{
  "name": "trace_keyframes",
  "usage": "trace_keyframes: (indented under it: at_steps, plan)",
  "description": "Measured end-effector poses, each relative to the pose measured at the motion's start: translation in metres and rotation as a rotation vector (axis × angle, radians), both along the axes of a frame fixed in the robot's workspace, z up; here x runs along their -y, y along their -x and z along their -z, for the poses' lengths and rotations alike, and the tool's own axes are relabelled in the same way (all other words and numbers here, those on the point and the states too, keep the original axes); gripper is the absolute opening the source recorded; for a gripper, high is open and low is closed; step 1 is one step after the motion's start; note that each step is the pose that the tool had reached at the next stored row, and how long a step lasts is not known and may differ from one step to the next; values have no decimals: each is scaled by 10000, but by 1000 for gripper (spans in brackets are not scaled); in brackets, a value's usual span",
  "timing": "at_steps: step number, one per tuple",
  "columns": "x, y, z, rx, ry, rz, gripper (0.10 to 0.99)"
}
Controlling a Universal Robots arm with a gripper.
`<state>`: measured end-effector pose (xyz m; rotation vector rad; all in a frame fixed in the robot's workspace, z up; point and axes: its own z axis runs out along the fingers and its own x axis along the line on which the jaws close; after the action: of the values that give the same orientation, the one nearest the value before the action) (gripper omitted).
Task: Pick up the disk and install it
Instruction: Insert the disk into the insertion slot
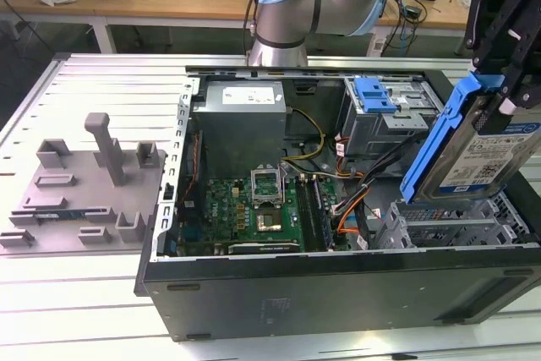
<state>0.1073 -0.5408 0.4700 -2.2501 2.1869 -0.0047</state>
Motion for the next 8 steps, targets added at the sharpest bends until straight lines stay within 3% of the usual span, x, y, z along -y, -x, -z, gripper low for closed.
trace_keyframes:
  at_steps: [8]
  plan:
    - [0,0,4,0,-2,-1,365]
